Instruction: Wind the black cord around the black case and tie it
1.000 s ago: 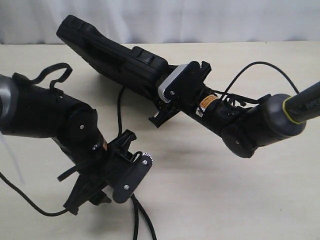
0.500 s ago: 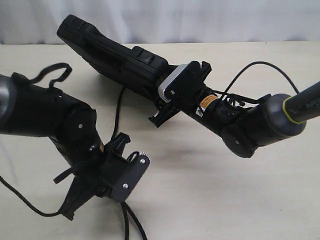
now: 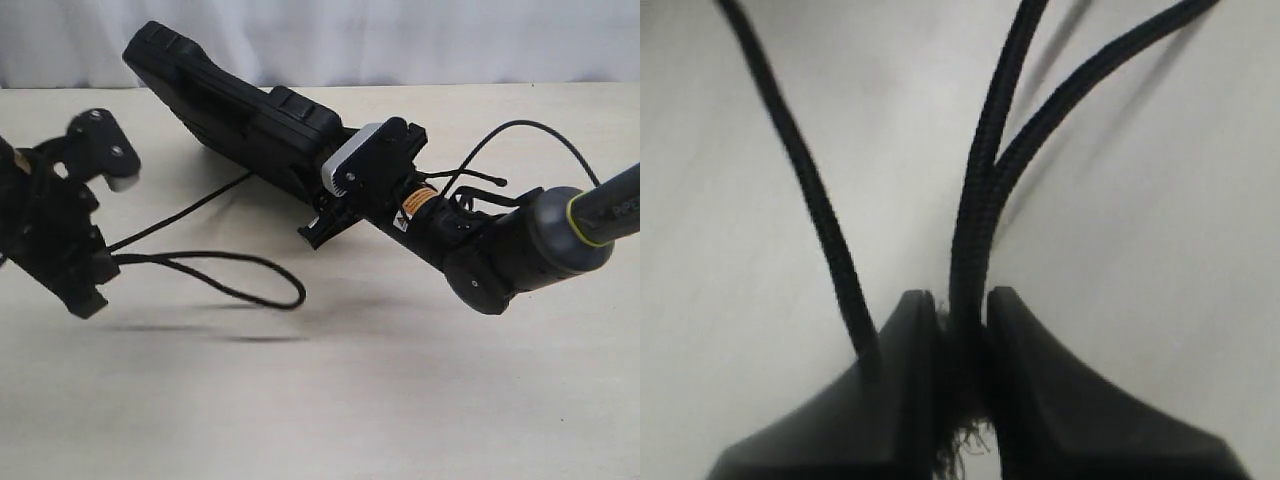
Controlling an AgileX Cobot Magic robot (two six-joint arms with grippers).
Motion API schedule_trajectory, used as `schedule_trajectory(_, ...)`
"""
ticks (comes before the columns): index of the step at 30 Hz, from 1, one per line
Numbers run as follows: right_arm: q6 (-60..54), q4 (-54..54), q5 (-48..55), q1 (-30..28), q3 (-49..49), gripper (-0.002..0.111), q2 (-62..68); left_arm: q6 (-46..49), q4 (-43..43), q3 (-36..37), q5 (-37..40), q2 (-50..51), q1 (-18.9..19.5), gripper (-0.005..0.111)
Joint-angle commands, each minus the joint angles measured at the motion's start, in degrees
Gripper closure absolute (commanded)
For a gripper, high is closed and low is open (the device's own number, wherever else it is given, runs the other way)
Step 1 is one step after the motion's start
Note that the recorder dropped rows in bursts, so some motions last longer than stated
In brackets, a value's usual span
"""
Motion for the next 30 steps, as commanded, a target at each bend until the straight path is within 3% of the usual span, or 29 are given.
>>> schedule_trajectory(1,3.0,0.9,4.3,-0.2,0.5,0.104,0.5,-3.0,-6.9,0.0,-0.5,-2.6,7.6,0.107)
schedule_trajectory(6,3.0,0.9,4.3,-0.2,0.5,0.104,0.5,-3.1,-8.2,0.0,-1.1,-5.9,15.2,0.107)
schedule_trajectory(11,3.0,0.9,4.3,-0.2,0.5,0.104,0.5,-2.9,-17.7,0.0,-3.2,-6.0,21.1,0.107)
schedule_trajectory(17,3.0,0.9,4.3,-0.2,0.5,0.104,0.5,0.5,-26.3,0.0,-5.5,-6.0,21.7,0.107)
schedule_trajectory(30,3.0,0.9,4.3,-0.2,0.5,0.104,0.5,0.9,-34.5,0.0,-6.8,-5.9,21.6,0.107)
